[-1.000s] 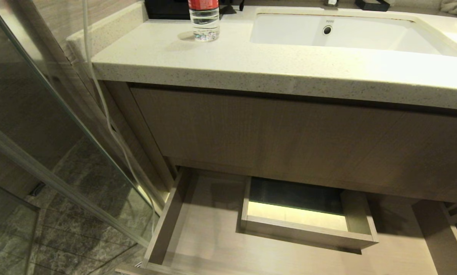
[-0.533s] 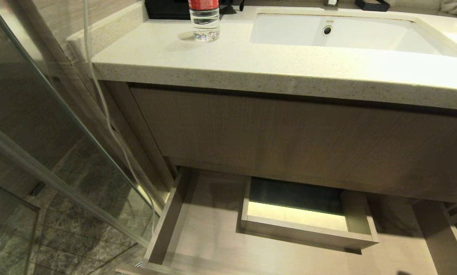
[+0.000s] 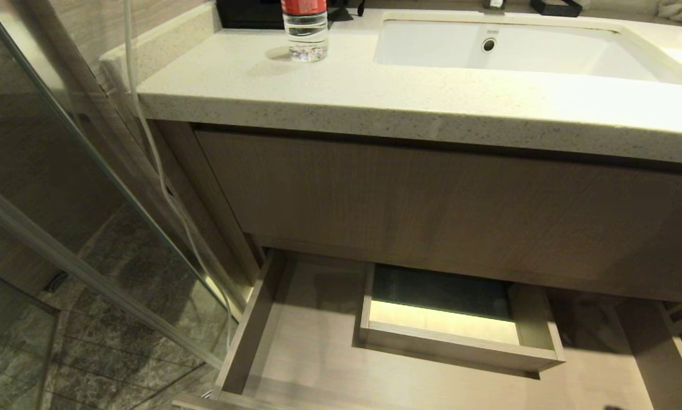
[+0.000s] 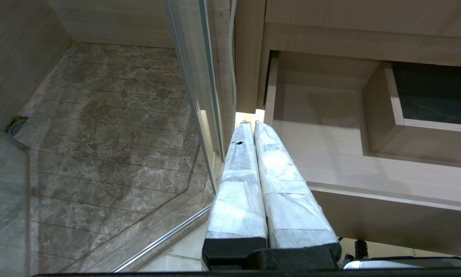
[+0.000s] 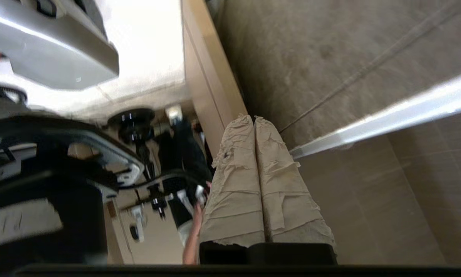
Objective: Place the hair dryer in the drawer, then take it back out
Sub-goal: Close the drawer
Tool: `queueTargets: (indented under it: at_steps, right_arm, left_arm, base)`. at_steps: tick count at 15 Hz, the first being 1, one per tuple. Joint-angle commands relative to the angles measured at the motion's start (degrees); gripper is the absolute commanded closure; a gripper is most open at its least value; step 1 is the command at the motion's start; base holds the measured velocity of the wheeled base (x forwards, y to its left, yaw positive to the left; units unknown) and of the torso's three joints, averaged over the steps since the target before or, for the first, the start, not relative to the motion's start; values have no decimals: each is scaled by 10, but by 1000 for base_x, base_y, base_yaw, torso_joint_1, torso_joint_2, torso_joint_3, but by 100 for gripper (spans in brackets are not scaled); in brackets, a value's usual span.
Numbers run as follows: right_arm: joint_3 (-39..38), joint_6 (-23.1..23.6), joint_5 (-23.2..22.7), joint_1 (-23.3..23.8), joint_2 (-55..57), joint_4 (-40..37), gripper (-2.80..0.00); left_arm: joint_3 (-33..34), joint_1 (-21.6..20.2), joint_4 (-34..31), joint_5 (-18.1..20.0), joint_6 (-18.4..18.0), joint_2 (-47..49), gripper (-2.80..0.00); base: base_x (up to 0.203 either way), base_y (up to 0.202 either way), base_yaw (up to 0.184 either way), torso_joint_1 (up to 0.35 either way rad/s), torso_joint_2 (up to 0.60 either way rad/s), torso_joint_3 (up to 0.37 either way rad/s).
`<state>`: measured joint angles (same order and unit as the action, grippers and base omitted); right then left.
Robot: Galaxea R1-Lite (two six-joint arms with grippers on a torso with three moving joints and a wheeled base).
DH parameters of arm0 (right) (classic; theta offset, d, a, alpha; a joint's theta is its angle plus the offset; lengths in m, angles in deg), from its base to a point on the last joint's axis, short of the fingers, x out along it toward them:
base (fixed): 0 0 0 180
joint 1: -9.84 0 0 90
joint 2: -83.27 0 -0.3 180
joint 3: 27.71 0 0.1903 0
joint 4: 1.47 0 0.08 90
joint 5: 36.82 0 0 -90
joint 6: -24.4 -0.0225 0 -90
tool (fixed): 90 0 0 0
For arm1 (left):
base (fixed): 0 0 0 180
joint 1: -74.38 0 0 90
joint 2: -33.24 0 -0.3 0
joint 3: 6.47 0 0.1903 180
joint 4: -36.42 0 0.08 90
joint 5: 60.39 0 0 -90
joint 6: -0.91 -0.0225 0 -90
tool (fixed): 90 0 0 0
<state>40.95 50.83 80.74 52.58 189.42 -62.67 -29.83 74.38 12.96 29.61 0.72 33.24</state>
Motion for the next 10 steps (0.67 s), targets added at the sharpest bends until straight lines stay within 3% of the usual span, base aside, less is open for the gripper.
queueTargets:
  at_steps: [1,10]
  right_arm:
    - [-7,0,2,2,72,10,0]
    - [-23,1,1,2,212,93,0]
  left_arm:
    - [0,0,0,0,0,0,0]
    - [0,0,0,0,0,0,0]
  base:
    - [0,0,0,0,0,0]
    - [0,0,0,0,0,0]
